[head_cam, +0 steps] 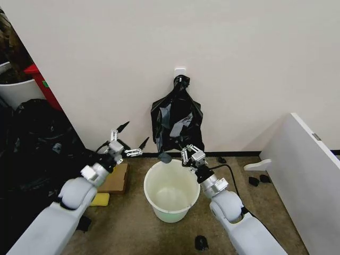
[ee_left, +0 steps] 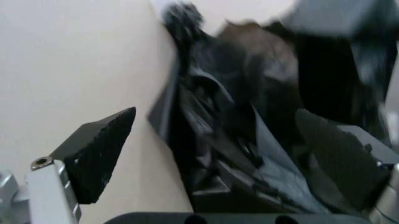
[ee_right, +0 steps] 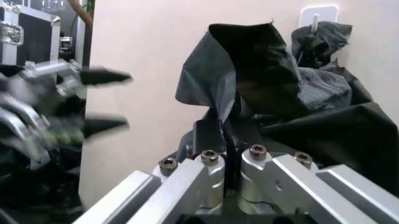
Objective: Place the garbage bag over the trash bin.
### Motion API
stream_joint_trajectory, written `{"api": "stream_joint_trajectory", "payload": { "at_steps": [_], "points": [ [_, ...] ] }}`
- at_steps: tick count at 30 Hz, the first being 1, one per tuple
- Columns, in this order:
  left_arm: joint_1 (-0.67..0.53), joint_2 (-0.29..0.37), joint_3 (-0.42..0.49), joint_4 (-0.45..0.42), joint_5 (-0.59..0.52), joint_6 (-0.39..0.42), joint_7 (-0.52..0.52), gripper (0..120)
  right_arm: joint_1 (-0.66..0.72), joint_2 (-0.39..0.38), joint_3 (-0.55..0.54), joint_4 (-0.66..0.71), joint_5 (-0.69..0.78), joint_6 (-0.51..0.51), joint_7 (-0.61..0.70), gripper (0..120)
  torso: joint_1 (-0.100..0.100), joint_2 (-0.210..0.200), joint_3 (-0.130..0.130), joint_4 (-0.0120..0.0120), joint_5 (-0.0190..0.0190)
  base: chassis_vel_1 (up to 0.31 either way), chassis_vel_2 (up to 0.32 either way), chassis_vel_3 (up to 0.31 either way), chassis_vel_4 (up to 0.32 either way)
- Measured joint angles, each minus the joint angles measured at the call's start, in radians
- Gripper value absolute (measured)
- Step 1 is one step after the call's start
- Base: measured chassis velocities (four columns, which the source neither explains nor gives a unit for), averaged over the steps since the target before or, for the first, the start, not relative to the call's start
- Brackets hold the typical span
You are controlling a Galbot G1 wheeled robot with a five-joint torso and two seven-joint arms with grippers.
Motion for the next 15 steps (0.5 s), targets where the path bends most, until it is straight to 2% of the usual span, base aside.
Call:
{"api": "stream_joint_trajectory", "payload": {
  "at_steps": [1, 4, 5, 9, 13, 15],
  "points": [
    [0.000, 0.000, 0.000, 0.000, 0.000, 0.000, 0.000, 100, 0.000, 0.000, 0.000, 0.000, 0.000, 0.000, 0.000, 0, 0.000, 0.000, 0.000, 0.0000, 0.0000, 0.000, 0.000, 0.000, 0.000],
    [-0.074, -0.037, 0.060, 0.089, 0.040, -0.004, 0.040, 100, 0.004, 0.003, 0.004, -0.006, -0.001, 0.003, -0.008, 0, 0.000, 0.000, 0.000, 0.0002, 0.0001, 0.000, 0.000, 0.000, 0.000],
    [-0.074, -0.037, 0.060, 0.089, 0.040, -0.004, 0.040, 100, 0.004, 0.003, 0.004, -0.006, -0.001, 0.003, -0.008, 0, 0.000, 0.000, 0.000, 0.0002, 0.0001, 0.000, 0.000, 0.000, 0.000],
    [-0.144, -0.119, 0.127, 0.186, 0.137, -0.014, 0.050, 100, -0.002, 0.007, 0.017, 0.001, -0.002, 0.004, -0.012, 0, 0.000, 0.000, 0.000, -0.0005, -0.0001, 0.000, 0.000, 0.000, 0.000],
    [-0.149, -0.146, 0.129, 0.206, 0.191, -0.009, 0.033, 98, -0.003, 0.014, 0.018, 0.003, -0.004, 0.004, -0.014, 0, 0.000, 0.000, 0.000, -0.0003, 0.0003, 0.000, 0.000, 0.000, 0.000],
    [-0.148, -0.155, 0.126, 0.214, 0.220, -0.002, 0.023, 90, -0.003, 0.018, 0.018, 0.003, -0.008, 0.004, -0.016, 0, 0.000, 0.000, 0.000, 0.0002, 0.0002, 0.000, 0.000, 0.000, 0.000]
  ]
}}
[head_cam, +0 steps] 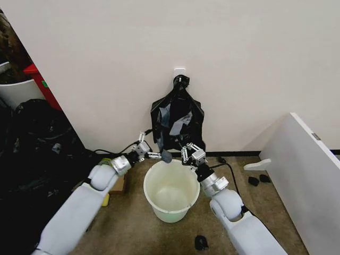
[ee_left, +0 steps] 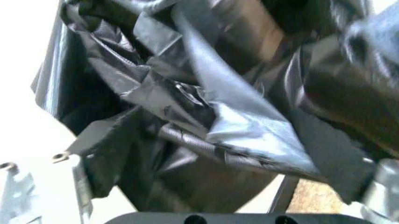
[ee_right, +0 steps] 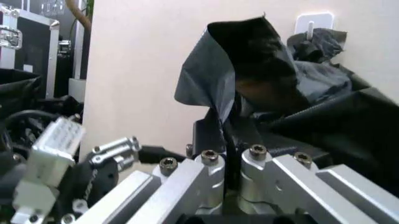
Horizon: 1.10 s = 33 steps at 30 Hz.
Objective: Place the garbage bag over the trash bin.
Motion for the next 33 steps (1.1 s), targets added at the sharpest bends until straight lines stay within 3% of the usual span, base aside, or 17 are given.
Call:
{"api": "stream_joint_trajectory", "payload": {
  "at_steps": [2, 4, 7, 24, 28, 29, 31, 33],
  "points": [
    [0.006, -0.003, -0.010, 0.000, 0.010, 0.007, -0.013, 79, -0.001, 0.002, 0.000, 0.001, -0.004, 0.000, -0.003, 0, 0.000, 0.000, 0.000, 0.0001, 0.0001, 0.000, 0.000, 0.000, 0.000],
    [0.010, -0.004, -0.014, -0.003, 0.013, 0.009, -0.016, 76, -0.002, 0.002, 0.000, 0.002, -0.005, 0.000, -0.003, 0, 0.000, 0.000, 0.000, 0.0000, 0.0000, 0.000, 0.000, 0.000, 0.000],
    [0.025, -0.011, -0.032, -0.013, 0.037, 0.014, -0.033, 61, -0.004, -0.001, 0.002, 0.005, -0.007, 0.000, -0.008, 0, 0.000, 0.000, 0.000, 0.0000, 0.0001, 0.000, 0.000, 0.000, 0.000],
    [0.036, -0.038, -0.057, -0.015, 0.038, 0.031, -0.056, 3, -0.017, -0.006, 0.003, 0.030, -0.005, 0.010, -0.032, 0, 0.000, 0.000, 0.000, -0.0004, -0.0001, 0.000, 0.000, 0.000, 0.000],
    [0.075, -0.040, -0.098, -0.054, 0.002, 0.037, -0.082, 0, -0.026, -0.016, 0.003, 0.040, 0.005, 0.010, -0.027, 0, 0.000, 0.000, 0.000, -0.0003, -0.0001, 0.000, 0.000, 0.000, 0.000],
    [0.128, -0.041, -0.136, -0.095, -0.035, 0.049, -0.144, 0, -0.039, -0.024, -0.003, 0.053, 0.008, -0.001, 0.014, 0, 0.000, 0.000, 0.000, -0.0004, 0.0000, 0.000, 0.000, 0.000, 0.000],
    [0.147, -0.041, -0.147, -0.109, -0.047, 0.054, -0.166, 0, -0.045, -0.027, -0.009, 0.060, 0.008, -0.011, 0.036, 0, 0.000, 0.000, 0.000, -0.0004, -0.0001, 0.000, 0.000, 0.000, 0.000],
    [0.273, -0.054, -0.214, -0.205, -0.127, 0.082, -0.291, 0, -0.084, -0.054, -0.054, 0.114, 0.021, -0.097, 0.179, 0, 0.000, 0.000, 0.000, 0.0008, -0.0003, 0.000, 0.000, 0.000, 0.000]
  ]
}}
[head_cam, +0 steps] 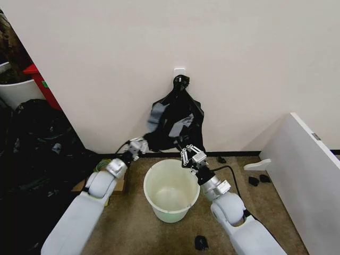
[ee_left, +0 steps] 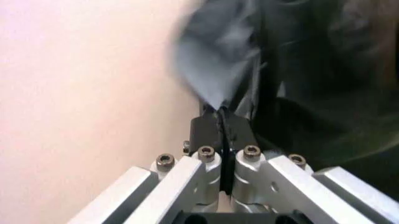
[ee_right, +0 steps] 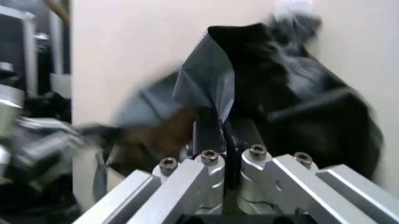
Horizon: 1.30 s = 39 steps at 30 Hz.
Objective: Place the garbage bag over the trash bin.
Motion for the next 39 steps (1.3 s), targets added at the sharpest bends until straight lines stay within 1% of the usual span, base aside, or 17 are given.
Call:
{"api": "stream_joint_trajectory", "payload": {
  "at_steps": [1, 3, 4, 6, 8, 9, 15, 17, 18, 21, 23, 24, 26, 27, 29, 34, 39],
  "points": [
    [0.000, 0.000, 0.000, 0.000, 0.000, 0.000, 0.000, 0, 0.000, 0.000, 0.000, 0.000, 0.000, 0.000, 0.000, 0, 0.000, 0.000, 0.000, 0.0000, 0.0000, 0.000, 0.000, 0.000, 0.000],
    [0.069, -0.017, -0.032, -0.063, -0.053, 0.004, -0.052, 0, -0.056, -0.022, -0.019, 0.053, 0.025, -0.046, 0.069, 0, 0.000, 0.000, 0.000, -0.0005, 0.0003, 0.000, 0.000, 0.000, 0.000],
    [0.103, -0.025, -0.046, -0.094, -0.078, 0.002, -0.064, 0, -0.091, -0.031, -0.026, 0.084, 0.037, -0.068, 0.101, 0, 0.000, 0.000, 0.000, -0.0015, -0.0001, 0.000, 0.000, 0.000, 0.000],
    [0.119, -0.027, -0.053, -0.109, -0.088, 0.001, -0.068, 0, -0.107, -0.034, -0.030, 0.098, 0.044, -0.078, 0.115, 0, 0.000, 0.000, 0.000, -0.0016, -0.0003, 0.000, 0.000, 0.000, 0.000],
    [0.167, -0.031, -0.077, -0.155, -0.103, -0.004, -0.075, 0, -0.159, -0.041, -0.042, 0.147, 0.069, -0.102, 0.150, 0, 0.000, 0.000, 0.000, -0.0010, 0.0004, 0.000, 0.000, 0.000, 0.000],
    [0.199, -0.029, -0.094, -0.187, -0.099, -0.009, -0.075, 0, -0.201, -0.042, -0.046, 0.179, 0.080, -0.110, 0.161, 0, 0.000, 0.000, 0.000, -0.0008, 0.0000, 0.000, 0.000, 0.000, 0.000],
    [0.264, -0.017, -0.132, -0.237, -0.054, -0.026, -0.075, 0, -0.297, -0.042, -0.046, 0.241, 0.073, -0.096, 0.145, 0, 0.000, 0.000, 0.000, -0.0009, 0.0002, 0.000, 0.000, 0.000, 0.000],
    [0.290, -0.014, -0.148, -0.265, -0.052, -0.041, -0.074, 0, -0.349, -0.040, -0.032, 0.263, 0.042, -0.029, 0.075, 0, 0.000, 0.000, 0.000, -0.0009, 0.0002, 0.000, 0.000, 0.000, 0.000],
    [0.290, -0.014, -0.148, -0.265, -0.052, -0.041, -0.074, 0, -0.349, -0.040, -0.032, 0.263, 0.042, -0.029, 0.075, 0, 0.000, 0.000, 0.000, -0.0009, 0.0002, 0.000, 0.000, 0.000, 0.000],
    [0.299, -0.019, -0.151, -0.305, -0.094, -0.066, -0.055, 0, -0.374, -0.034, 0.003, 0.292, 0.015, 0.066, -0.033, 0, 0.000, 0.000, 0.000, -0.0010, 0.0002, 0.000, 0.000, 0.000, 0.000],
    [0.300, -0.020, -0.152, -0.312, -0.106, -0.071, -0.047, 0, -0.375, -0.034, 0.008, 0.301, 0.015, 0.078, -0.047, 0, 0.000, 0.000, 0.000, -0.0011, 0.0002, 0.000, 0.000, 0.000, 0.000],
    [0.308, -0.025, -0.162, -0.335, -0.145, -0.088, -0.015, 0, -0.369, -0.035, 0.019, 0.327, 0.023, 0.099, -0.080, 0, 0.000, 0.000, 0.000, -0.0012, 0.0002, 0.000, 0.000, 0.000, 0.000],
    [0.311, -0.027, -0.166, -0.343, -0.158, -0.093, -0.002, 0, -0.365, -0.037, 0.022, 0.335, 0.028, 0.102, -0.088, 0, 0.000, 0.000, 0.000, -0.0010, 0.0002, 0.000, 0.000, 0.000, 0.000],
    [0.315, -0.029, -0.172, -0.354, -0.178, -0.100, 0.018, 0, -0.358, -0.039, 0.027, 0.348, 0.034, 0.106, -0.097, 0, 0.000, 0.000, 0.000, -0.0006, 0.0003, 0.000, 0.000, 0.000, 0.000],
    [0.317, -0.032, -0.176, -0.373, -0.216, -0.106, 0.057, 0, -0.351, -0.041, 0.038, 0.378, 0.047, 0.108, -0.105, 0, 0.000, 0.000, 0.000, -0.0009, 0.0002, 0.000, 0.000, 0.000, 0.000],
    [0.322, -0.044, -0.176, -0.383, -0.223, -0.098, 0.067, 0, -0.337, -0.043, 0.040, 0.383, 0.063, 0.100, -0.103, 0, 0.000, 0.000, 0.000, -0.0010, 0.0002, 0.000, 0.000, 0.000, 0.000],
    [0.350, -0.068, -0.142, -0.370, -0.216, -0.084, 0.057, 0, -0.305, -0.042, 0.038, 0.328, 0.065, 0.092, -0.090, 0, 0.000, 0.000, 0.000, -0.0009, 0.0003, 0.000, 0.000, 0.000, 0.000]
  ]
}}
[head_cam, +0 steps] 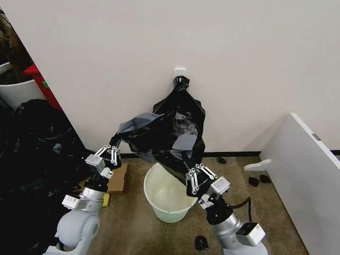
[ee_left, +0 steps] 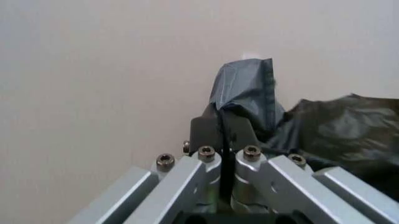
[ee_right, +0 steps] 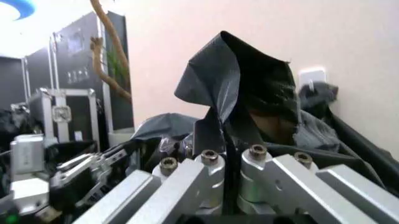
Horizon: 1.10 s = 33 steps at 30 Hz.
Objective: Place the garbage bag over the trash bin.
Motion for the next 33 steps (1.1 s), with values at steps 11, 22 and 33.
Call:
{"api": "stream_joint_trajectory", "payload": {
  "at_steps": [11, 22, 33],
  "points": [
    [0.079, -0.039, 0.153, 0.005, -0.057, 0.056, -0.037, 0, 0.049, 0.004, -0.011, -0.086, -0.007, -0.065, 0.078, 0, 0.000, 0.000, 0.000, 0.0000, 0.0000, 0.000, 0.000, 0.000, 0.000],
    [0.076, -0.030, 0.208, 0.017, -0.247, 0.043, 0.207, 0, 0.071, -0.002, 0.018, -0.115, -0.008, -0.051, 0.079, 0, 0.000, 0.000, 0.000, -0.0001, -0.0002, 0.000, 0.000, 0.000, 0.000],
    [0.055, -0.050, 0.241, 0.092, -0.428, 0.045, 0.297, 0, 0.087, 0.002, 0.022, -0.153, -0.042, -0.044, 0.091, 0, 0.000, 0.000, 0.000, 0.0000, -0.0002, 0.000, 0.000, 0.000, 0.000]
  ]
}}
